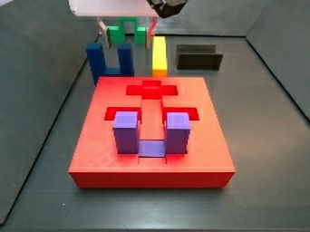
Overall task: Pick up the blue object. Move up. Move to above the board. Insert the blue object.
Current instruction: Pick up the blue object.
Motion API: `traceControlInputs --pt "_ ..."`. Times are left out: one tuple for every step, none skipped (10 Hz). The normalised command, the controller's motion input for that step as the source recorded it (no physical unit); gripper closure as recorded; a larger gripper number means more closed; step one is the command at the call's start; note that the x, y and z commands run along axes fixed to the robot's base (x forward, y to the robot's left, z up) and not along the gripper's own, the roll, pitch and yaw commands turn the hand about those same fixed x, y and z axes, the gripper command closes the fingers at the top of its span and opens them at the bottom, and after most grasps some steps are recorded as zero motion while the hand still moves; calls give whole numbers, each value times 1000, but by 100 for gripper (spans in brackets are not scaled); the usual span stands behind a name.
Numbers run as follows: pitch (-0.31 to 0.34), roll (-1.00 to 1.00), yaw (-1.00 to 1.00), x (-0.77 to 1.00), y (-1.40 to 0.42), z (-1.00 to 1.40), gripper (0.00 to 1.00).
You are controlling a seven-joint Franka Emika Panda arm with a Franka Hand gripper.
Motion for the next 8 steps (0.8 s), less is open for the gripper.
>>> traceControlInputs --pt "-56 57 -6 0 0 -343 0" --pt "-39 81 0 0 0 -391 0" --pt "-39 80 0 0 0 -394 0" --pt "-20 40 0 0 0 -229 0" --pt "0 30 0 0 40 -49 0" --pt "0 0 -9 0 100 0 0" --pt "0 4 0 0 0 0 0" --pt "0 13 0 0 0 0 0"
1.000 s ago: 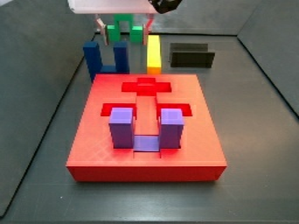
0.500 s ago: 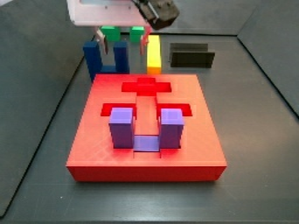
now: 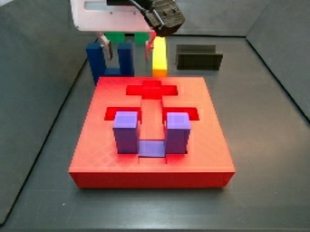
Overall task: Pick up the blue object. Move up. Move to above the board. Insert the blue object.
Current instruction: Pick up the blue object.
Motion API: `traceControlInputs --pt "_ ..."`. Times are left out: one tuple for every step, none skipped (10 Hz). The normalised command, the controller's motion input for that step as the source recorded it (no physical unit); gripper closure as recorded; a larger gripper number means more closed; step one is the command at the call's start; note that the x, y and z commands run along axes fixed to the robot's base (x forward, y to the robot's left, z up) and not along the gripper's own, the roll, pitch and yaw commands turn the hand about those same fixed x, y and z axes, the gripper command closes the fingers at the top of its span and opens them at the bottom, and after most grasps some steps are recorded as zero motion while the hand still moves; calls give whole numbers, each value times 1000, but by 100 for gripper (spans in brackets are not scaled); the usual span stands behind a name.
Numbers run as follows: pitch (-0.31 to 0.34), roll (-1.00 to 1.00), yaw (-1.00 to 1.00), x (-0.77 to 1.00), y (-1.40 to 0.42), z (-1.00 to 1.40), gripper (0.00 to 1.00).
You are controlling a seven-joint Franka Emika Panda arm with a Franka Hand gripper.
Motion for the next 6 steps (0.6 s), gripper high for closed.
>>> traceControlInputs --pt "0 0 0 0 0 0 0" --pt "0 0 0 0 0 0 100" --pt "0 0 0 0 0 0 100" --pt "0 0 0 0 0 0 100" --pt "0 0 0 0 0 0 100" --pt "0 0 0 0 0 0 100"
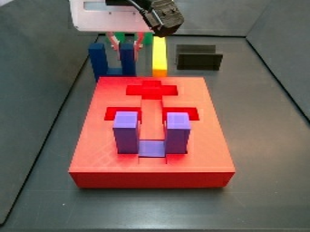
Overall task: Pick up the blue object. Move up. Move to above the board. Insert the blue object.
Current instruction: Pick up the blue object.
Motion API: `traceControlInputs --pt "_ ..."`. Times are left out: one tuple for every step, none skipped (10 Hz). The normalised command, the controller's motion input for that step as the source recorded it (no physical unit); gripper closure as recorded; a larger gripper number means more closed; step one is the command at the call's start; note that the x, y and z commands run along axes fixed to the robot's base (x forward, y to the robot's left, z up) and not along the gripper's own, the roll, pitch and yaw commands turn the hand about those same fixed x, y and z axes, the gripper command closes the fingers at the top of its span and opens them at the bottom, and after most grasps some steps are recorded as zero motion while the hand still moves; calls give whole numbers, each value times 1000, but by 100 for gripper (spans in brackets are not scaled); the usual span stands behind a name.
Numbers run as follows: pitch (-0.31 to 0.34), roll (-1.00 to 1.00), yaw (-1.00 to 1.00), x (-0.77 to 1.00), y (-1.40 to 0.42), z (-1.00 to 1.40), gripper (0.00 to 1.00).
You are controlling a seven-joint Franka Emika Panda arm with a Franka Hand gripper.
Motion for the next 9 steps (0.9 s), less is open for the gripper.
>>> traceControlInputs --pt "0 0 0 0 0 0 100" --pt "0 0 0 0 0 0 100" --pt "0 0 0 0 0 0 100" --pt "0 0 0 0 0 0 100" --pt "0 0 0 0 0 0 100" --pt "0 0 0 0 0 0 100" --pt "0 0 0 0 0 0 100" --pt "0 0 0 0 0 0 100" --pt "0 0 0 0 0 0 100"
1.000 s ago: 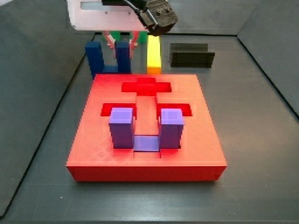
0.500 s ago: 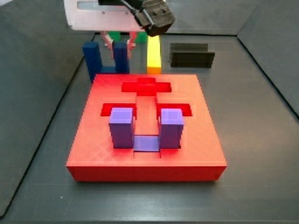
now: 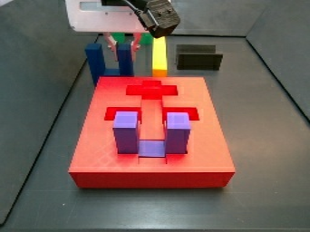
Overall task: Pick up the blue object. Move up. Move to above the board. Insert the blue object.
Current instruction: Pick up the blue object, then move up, then move to above the board.
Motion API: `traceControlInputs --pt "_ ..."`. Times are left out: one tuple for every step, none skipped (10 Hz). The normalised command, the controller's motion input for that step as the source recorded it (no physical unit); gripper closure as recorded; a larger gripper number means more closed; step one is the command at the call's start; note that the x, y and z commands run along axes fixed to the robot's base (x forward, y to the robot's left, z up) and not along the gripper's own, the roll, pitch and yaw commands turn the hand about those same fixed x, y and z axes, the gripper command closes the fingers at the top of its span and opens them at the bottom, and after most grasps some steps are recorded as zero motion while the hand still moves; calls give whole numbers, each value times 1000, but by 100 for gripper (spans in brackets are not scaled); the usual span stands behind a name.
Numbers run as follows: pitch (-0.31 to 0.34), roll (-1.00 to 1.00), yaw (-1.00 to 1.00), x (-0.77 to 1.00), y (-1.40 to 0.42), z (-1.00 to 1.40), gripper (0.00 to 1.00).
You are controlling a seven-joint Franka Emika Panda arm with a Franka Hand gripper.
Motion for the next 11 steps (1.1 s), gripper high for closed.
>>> traceControlInputs --pt "0 0 0 0 0 0 100" --pt "0 0 0 0 0 0 100" --pt "0 0 0 0 0 833 100" --pt "4 -1 -17 -4 -37 823 100" --pt "30 3 -15 -40 -39 669 100" --pt "-1 3 -4 -5 -16 274 100" --pt "0 0 0 0 0 1400 100" --pt "39 5 2 -32 8 1400 100" --pt "34 5 0 -55 11 1400 100" --pt "12 6 -1 -4 7 1400 100" --pt "58 13 -2 62 2 1400 100"
